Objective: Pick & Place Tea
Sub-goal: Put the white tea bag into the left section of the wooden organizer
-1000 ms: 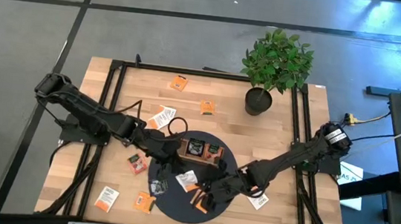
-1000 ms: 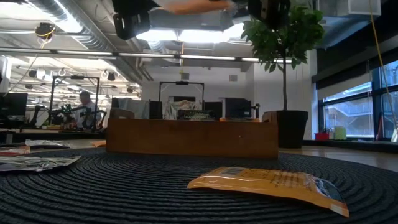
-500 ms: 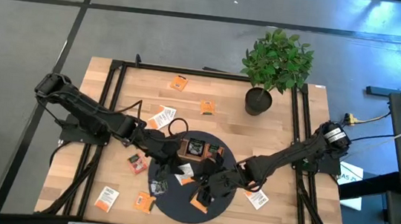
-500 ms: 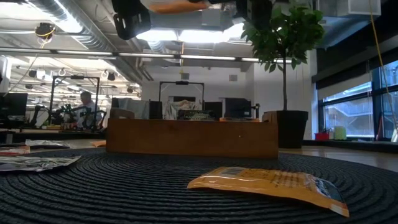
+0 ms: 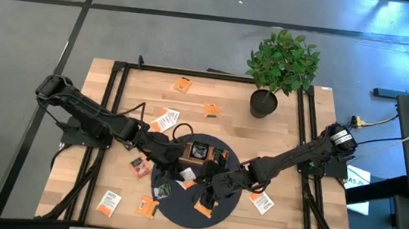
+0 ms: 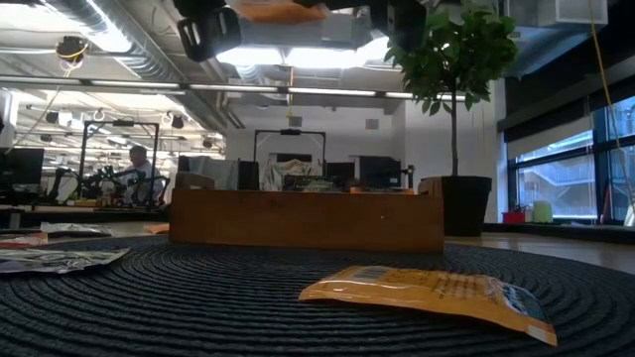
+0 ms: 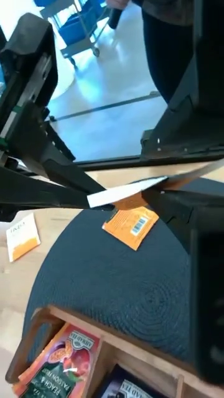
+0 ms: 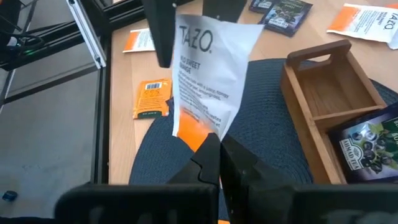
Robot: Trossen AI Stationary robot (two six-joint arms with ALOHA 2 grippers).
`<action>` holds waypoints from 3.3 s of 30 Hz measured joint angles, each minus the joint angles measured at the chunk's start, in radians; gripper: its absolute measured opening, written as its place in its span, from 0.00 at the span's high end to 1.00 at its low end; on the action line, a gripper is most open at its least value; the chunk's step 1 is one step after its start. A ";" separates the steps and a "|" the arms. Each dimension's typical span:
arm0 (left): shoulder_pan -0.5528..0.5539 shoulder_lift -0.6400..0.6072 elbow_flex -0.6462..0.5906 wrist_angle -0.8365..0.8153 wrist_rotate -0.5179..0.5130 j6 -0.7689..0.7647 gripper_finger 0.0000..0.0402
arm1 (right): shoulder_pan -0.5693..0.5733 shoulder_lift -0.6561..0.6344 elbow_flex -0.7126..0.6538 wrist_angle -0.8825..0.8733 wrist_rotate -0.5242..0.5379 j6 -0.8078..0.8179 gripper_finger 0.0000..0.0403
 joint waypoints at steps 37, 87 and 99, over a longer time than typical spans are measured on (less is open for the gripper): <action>0.311 0.000 0.000 -0.364 0.091 0.283 0.99 | -0.057 -0.235 -0.010 -0.457 0.234 -0.231 0.63; 0.475 0.353 0.288 -0.774 0.058 0.747 0.96 | -0.187 -0.234 -0.012 -0.445 0.358 -0.180 0.63; 0.476 0.353 0.288 -0.779 0.084 0.718 0.86 | -0.187 -0.234 -0.012 -0.445 0.358 -0.179 0.63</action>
